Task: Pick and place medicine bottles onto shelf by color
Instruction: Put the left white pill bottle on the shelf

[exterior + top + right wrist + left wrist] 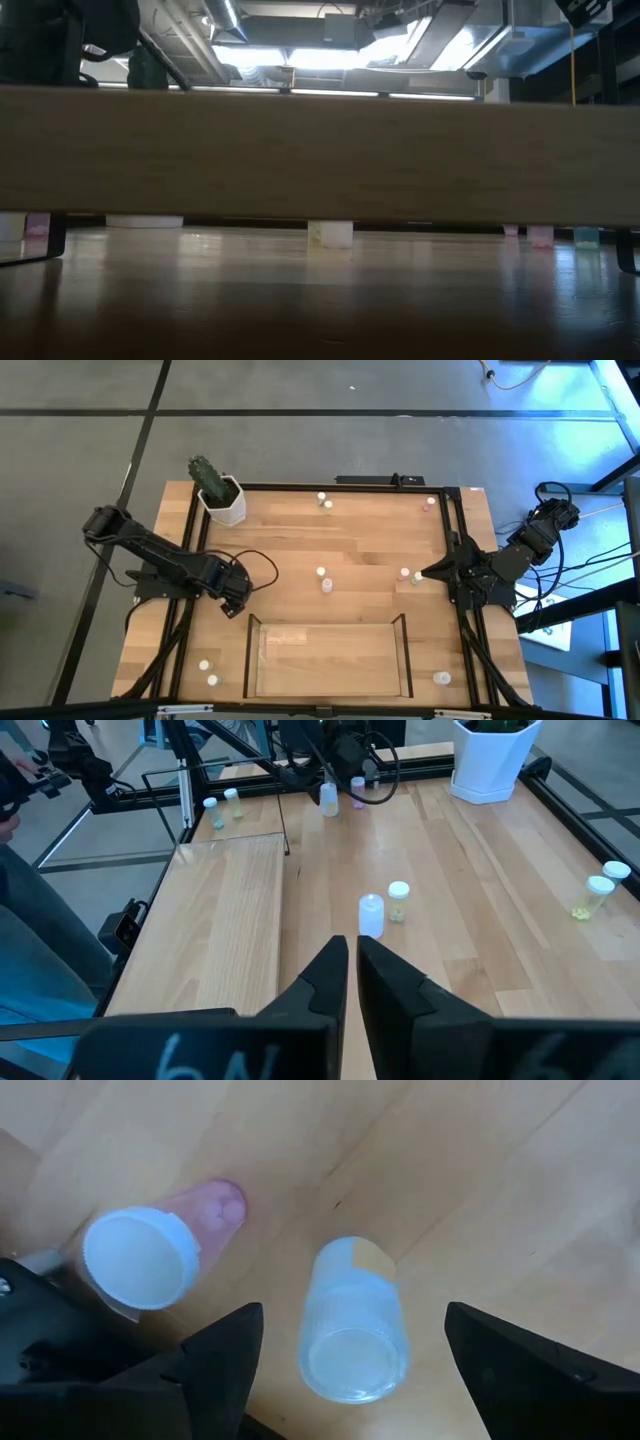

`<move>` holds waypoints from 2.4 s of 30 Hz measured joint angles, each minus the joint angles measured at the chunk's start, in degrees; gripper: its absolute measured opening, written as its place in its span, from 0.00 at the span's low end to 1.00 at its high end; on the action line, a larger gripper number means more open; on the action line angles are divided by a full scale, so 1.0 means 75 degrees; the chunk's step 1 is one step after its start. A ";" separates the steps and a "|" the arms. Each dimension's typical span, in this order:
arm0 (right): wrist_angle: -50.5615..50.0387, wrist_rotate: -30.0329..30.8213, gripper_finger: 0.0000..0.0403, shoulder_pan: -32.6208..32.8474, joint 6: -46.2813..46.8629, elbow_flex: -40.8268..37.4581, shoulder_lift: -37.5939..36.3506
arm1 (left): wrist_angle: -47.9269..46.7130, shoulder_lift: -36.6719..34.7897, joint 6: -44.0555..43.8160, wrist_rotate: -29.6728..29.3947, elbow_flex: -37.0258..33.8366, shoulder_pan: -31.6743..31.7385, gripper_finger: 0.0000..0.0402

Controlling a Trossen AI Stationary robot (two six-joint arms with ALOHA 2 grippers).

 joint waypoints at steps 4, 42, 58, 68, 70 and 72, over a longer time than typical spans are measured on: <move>0.0000 0.0000 0.07 0.0002 0.0000 0.0000 0.0000 | 0.0009 0.0036 0.0000 0.0005 0.0000 0.0000 0.72; 0.0000 0.0000 0.07 0.0002 0.0000 0.0000 0.0000 | -0.1250 -0.0454 0.0058 -0.0097 0.1012 0.0003 0.31; 0.0000 0.0000 0.07 -0.0001 0.0000 0.0000 0.0003 | -0.4088 -0.0649 0.0558 -0.1532 0.3958 0.0135 0.31; 0.0003 0.0000 0.07 0.0002 0.0000 0.0000 0.0003 | -0.4096 -0.0253 0.2698 -0.2130 0.5680 0.0531 0.31; 0.0003 0.0000 0.07 0.0000 0.0000 0.0000 0.0001 | -0.4089 -0.0041 0.3209 -0.2236 0.6019 0.0592 0.31; 0.0003 0.0000 0.07 0.0001 0.0000 0.0000 0.0003 | -0.4091 0.0203 0.3628 -0.2247 0.6369 0.0673 0.31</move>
